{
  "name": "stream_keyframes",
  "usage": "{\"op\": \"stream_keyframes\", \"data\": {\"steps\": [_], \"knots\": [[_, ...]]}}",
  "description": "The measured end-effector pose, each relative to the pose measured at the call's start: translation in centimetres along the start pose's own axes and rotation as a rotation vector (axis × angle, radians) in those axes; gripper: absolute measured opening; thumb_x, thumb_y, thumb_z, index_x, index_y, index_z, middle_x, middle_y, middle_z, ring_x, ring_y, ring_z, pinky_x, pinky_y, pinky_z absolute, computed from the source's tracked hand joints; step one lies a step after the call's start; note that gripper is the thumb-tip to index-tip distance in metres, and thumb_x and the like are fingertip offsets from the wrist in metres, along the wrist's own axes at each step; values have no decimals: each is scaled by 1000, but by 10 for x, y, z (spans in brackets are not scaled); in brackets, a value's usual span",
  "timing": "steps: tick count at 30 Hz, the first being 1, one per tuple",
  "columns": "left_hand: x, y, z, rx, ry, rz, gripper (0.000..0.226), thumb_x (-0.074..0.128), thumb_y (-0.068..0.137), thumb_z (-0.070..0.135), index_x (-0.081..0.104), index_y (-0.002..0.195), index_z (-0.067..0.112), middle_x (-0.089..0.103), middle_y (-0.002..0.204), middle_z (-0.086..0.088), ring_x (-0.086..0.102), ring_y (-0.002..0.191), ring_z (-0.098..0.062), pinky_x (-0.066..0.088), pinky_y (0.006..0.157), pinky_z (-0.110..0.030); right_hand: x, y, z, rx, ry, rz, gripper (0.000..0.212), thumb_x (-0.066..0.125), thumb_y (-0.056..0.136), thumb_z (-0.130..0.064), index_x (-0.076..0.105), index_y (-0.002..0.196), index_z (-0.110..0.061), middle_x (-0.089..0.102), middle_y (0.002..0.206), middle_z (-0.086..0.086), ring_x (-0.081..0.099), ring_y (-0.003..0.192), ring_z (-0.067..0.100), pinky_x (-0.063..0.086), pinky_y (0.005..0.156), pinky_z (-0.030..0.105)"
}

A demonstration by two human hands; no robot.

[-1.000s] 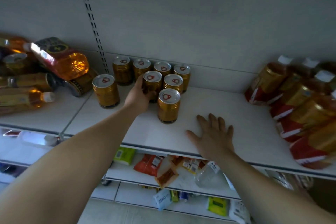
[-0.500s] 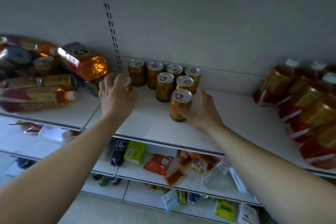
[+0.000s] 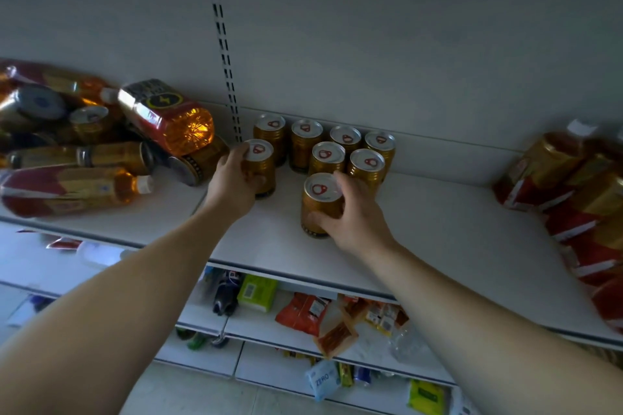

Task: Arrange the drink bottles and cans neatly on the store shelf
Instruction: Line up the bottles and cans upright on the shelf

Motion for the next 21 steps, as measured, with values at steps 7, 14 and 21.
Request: {"op": "stream_keyframes", "data": {"steps": [7, 14, 21], "knots": [[1, 8, -5, 47, 1, -36, 69, 60, 87, 8, 28, 146, 25, 40, 145, -10, 45, 129, -30, 43, 104, -46, 14, 37, -43, -434, -653, 143, 57, 80, 69, -46, 68, 115, -15, 61, 120, 15, 37, 122, 33, 45, 89, 53], [4, 19, -11, 64, -34, -58, 76, 68, 83, 13, 27, 146, 27, 41, 143, -7, 47, 125, -27, 45, 101, -44, 25, 74, -41, -201, -786, -11, 70, 51, 91, -56, 27, 149, -26, 30, 151, 14, 26, 140, 37, 11, 115, 55], [5, 41, -15, 96, -156, -170, 76, 81, 62, 31, 45, 129, 29, 60, 121, 6, 58, 111, -17, 50, 95, -42, 25, 79, -37, -73, -753, 92, 72, 52, 90, -56, 33, 146, -15, 38, 146, 9, 33, 135, 32, 28, 109, 46]]}}
Point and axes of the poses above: each hand's wrist, its own y-axis towards the middle knuckle, its own x-axis out of the palm, z = x × y, the point moved 8 cm from there along y, towards the middle knuckle
